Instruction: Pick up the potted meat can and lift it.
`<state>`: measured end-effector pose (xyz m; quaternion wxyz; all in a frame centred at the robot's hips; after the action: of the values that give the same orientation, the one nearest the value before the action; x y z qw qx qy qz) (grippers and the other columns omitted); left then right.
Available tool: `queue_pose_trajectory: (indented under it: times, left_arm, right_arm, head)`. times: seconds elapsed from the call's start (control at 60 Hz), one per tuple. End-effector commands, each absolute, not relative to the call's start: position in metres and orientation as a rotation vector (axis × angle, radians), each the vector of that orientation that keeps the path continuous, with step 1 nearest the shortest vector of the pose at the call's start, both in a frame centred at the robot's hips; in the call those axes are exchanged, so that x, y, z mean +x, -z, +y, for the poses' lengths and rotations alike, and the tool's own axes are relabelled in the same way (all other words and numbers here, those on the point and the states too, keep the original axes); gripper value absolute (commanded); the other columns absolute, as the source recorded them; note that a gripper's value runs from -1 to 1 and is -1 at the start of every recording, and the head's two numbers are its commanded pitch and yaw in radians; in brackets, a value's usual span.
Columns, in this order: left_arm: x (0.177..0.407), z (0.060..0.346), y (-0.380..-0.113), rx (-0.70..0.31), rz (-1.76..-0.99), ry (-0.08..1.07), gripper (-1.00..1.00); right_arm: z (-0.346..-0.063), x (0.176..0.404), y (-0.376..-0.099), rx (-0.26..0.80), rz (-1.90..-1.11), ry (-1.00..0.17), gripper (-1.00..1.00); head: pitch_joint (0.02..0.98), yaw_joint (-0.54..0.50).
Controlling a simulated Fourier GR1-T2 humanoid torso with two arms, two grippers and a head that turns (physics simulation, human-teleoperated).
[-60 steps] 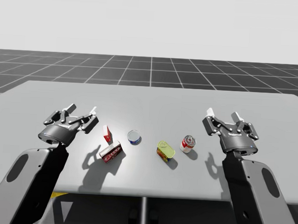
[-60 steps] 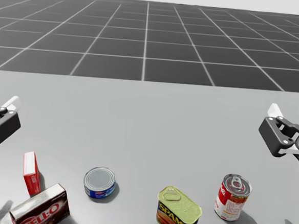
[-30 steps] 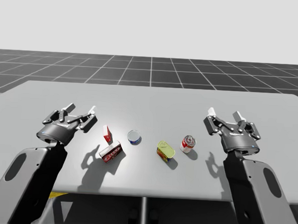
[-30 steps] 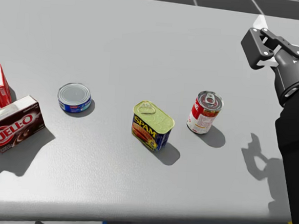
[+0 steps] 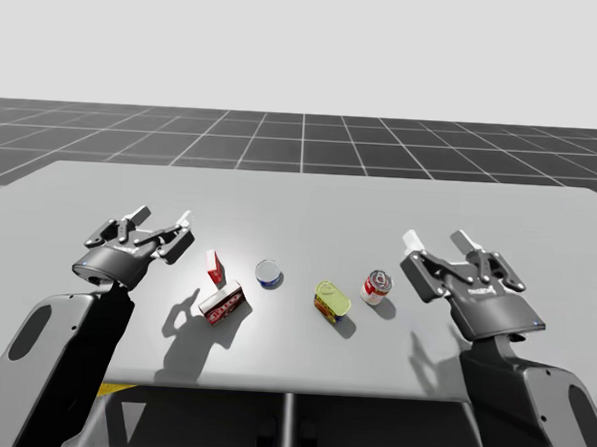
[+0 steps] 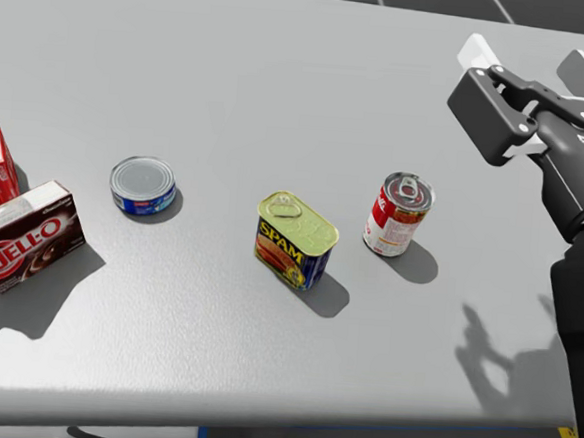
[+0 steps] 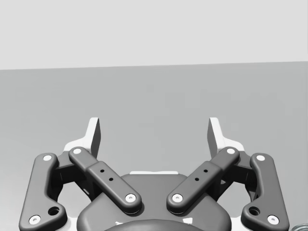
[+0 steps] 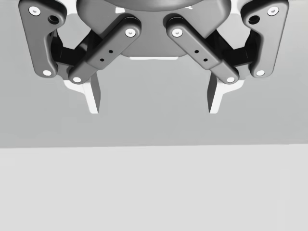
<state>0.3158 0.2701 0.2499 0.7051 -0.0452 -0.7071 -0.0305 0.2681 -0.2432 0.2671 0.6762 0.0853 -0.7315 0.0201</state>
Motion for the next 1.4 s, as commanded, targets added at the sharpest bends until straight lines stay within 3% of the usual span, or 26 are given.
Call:
queue_pose_trajectory:
  times: [0.017, 0.167, 0.45, 0.867, 1.4]
  left_arm:
    - [0.316, 0.271, -0.250, -0.100, -1.572, 0.066, -1.00]
    - [0.316, 0.271, -0.250, -0.098, -1.574, 0.069, -1.00]
    - [0.317, 0.271, -0.250, -0.097, -1.573, 0.072, -1.00]
    - [0.316, 0.270, -0.249, -0.096, -1.573, 0.074, -1.00]
    - [0.316, 0.273, -0.250, -0.097, -1.573, 0.067, -1.00]
  right_arm:
    - [-0.222, 0.234, -0.261, 0.298, -1.604, -0.171, -1.00]
    - [-0.210, 0.202, -0.238, 0.341, -1.541, -0.322, -1.00]
    - [-0.197, 0.183, -0.193, 0.407, -1.460, -0.396, -1.00]
    - [-0.184, 0.201, -0.146, 0.404, -1.335, -0.418, -1.00]
    - [-0.152, 0.234, -0.124, 0.373, -1.286, -0.418, -1.00]
  head:
    - [0.863, -0.15]
    - [0.862, -0.15]
    - [0.865, -0.15]
    - [0.870, -0.14]
    - [0.861, -0.14]
